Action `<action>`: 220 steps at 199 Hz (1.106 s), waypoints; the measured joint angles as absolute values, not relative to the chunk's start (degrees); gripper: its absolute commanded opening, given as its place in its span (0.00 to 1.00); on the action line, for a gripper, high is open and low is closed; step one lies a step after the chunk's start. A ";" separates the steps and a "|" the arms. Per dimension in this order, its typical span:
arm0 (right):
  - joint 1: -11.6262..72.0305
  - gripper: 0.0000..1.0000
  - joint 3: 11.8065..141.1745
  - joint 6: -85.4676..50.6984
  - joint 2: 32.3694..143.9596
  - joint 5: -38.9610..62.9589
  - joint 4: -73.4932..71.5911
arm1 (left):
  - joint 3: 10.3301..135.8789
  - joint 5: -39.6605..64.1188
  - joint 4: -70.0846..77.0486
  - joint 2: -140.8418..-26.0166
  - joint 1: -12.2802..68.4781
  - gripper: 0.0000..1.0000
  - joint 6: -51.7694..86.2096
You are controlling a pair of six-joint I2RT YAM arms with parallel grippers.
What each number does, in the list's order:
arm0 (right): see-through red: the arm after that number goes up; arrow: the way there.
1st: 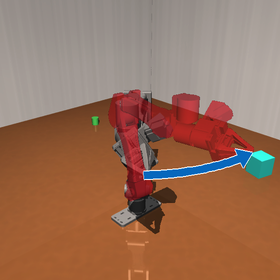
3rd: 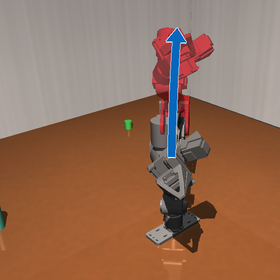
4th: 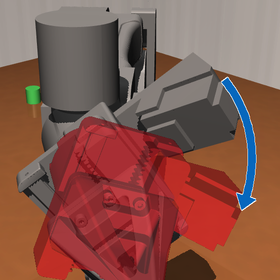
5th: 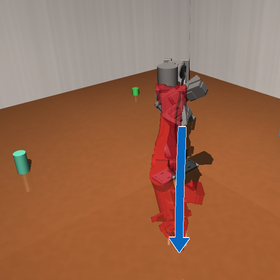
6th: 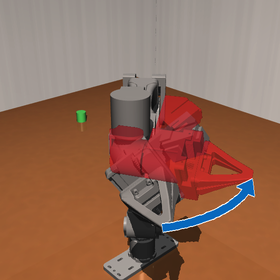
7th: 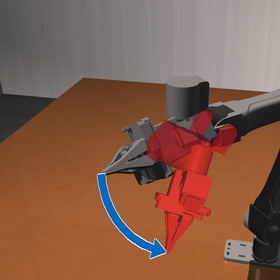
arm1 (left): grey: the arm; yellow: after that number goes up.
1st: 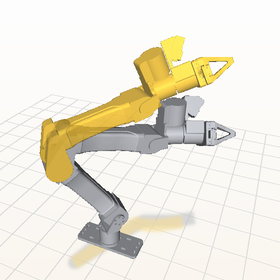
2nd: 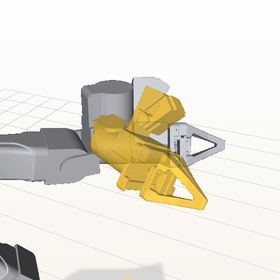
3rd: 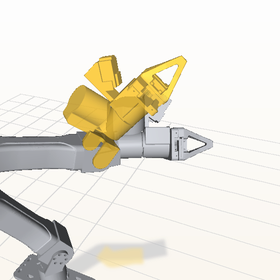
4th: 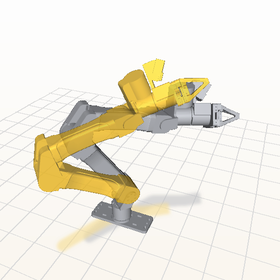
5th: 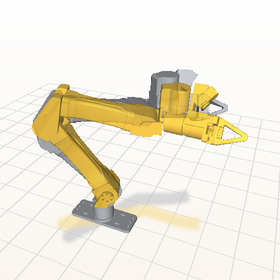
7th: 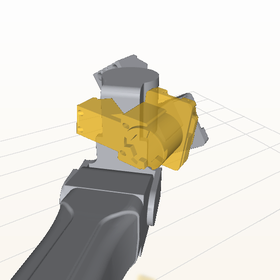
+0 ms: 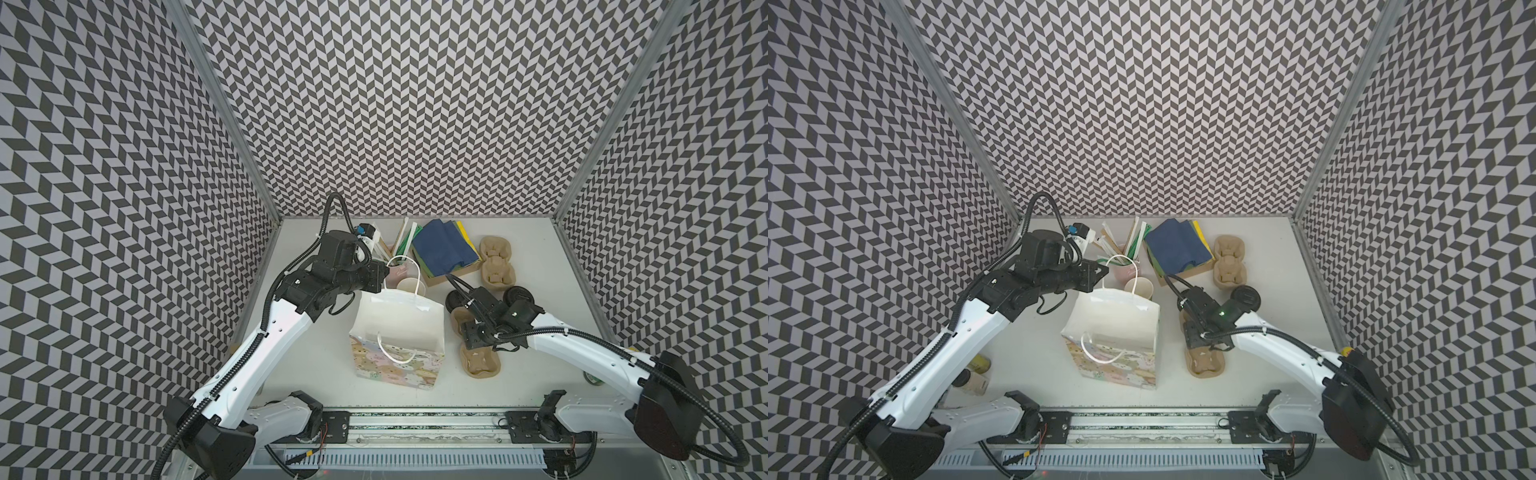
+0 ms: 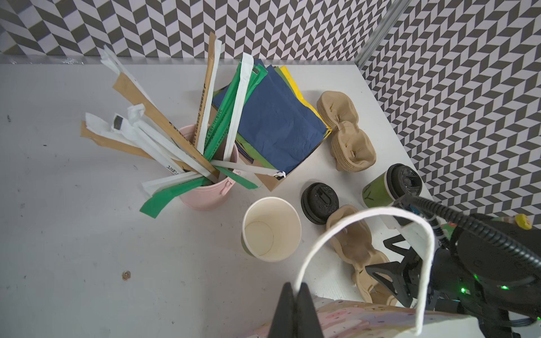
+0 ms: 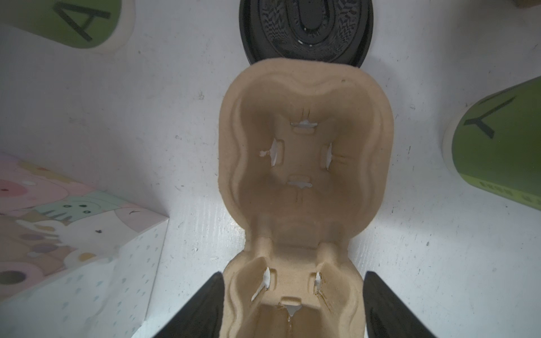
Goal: Pack a coffee takeout order
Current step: Move the takeout bag to the center of the table.
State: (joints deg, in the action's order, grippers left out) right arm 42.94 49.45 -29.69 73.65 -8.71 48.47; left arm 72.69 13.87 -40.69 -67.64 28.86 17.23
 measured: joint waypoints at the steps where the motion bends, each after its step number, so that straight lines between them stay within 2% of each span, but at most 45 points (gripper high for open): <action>1: 42.94 0.72 49.45 -29.69 73.67 -8.73 48.47 | 72.75 13.80 -40.64 -67.64 28.86 0.00 17.17; 54: 42.61 0.66 49.43 -30.04 73.89 -8.75 48.38 | 73.97 13.74 -37.58 -67.51 28.93 0.00 14.52; 104: 42.59 0.67 49.23 -30.02 75.05 -8.05 48.38 | 76.79 13.50 -36.42 -70.59 30.44 0.00 12.49; 182: 42.57 0.62 48.99 -29.50 79.42 -7.66 47.68 | 78.74 6.87 -37.39 -75.50 31.16 0.00 11.77; 208: 42.44 0.57 48.99 -29.45 80.03 -7.90 47.22 | 79.44 5.41 -37.28 -75.40 31.42 0.03 11.77; 220: 42.06 0.56 48.99 -29.45 80.12 -7.90 46.81 | 79.42 5.06 -37.30 -75.20 31.70 0.07 11.73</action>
State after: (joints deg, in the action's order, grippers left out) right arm 42.06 48.99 -29.45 80.12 -7.90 46.81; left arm 79.42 5.06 -37.30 -75.20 31.70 11.73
